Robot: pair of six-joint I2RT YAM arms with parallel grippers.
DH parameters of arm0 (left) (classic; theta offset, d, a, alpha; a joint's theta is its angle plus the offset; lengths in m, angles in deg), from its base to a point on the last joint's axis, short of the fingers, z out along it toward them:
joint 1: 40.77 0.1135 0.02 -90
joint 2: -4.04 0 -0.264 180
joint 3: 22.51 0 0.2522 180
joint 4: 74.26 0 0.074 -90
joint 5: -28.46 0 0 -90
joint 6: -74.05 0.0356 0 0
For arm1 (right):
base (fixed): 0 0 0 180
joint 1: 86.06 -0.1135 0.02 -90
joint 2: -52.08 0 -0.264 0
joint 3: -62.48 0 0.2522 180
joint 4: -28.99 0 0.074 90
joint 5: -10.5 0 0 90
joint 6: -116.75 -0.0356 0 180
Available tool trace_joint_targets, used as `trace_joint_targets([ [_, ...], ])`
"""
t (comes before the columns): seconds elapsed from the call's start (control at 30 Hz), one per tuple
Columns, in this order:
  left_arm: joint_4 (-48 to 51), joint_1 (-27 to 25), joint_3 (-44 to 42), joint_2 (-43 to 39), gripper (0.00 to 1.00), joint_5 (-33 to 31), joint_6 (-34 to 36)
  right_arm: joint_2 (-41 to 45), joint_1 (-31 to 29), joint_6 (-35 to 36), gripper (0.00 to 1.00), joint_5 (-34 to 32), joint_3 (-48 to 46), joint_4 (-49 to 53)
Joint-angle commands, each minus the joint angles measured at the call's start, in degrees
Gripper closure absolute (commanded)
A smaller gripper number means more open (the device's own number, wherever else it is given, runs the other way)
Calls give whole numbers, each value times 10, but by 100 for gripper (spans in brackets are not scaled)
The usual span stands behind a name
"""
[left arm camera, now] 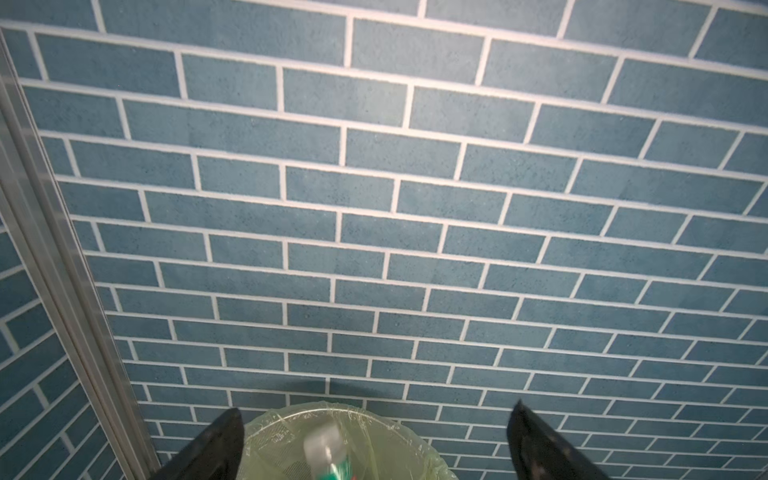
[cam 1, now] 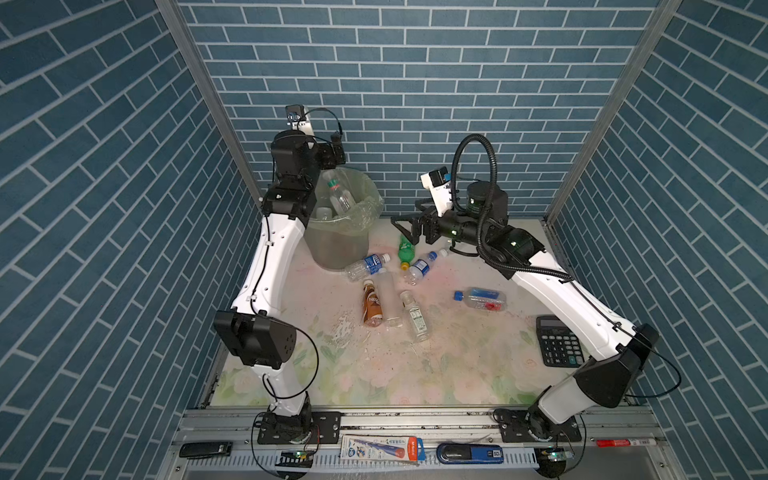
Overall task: Throw the plastic bottles in the bin
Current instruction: 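Open the left gripper above the bin to drop the green-label bottle, then move the left gripper back toward the bottles while the right gripper reaches the Fiji bottle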
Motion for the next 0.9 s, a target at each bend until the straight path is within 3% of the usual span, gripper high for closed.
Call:
trace_joint_targets([
  [0.0, -3, -6, 0, 6, 1, 7, -5, 16, -2, 0, 1, -3, -12, -10],
  [0.6, 30, -13, -10, -8, 1, 34, -24, 23, -1, 0, 1, -22, -25, -3],
  [0.7, 34, -25, -42, -29, 1, 51, -42, 33, 3, -1, 1, -57, -37, 11],
  [0.87, -38, -89, -187, -103, 1, 59, -38, 70, 35, -34, 1, -113, -97, 33],
])
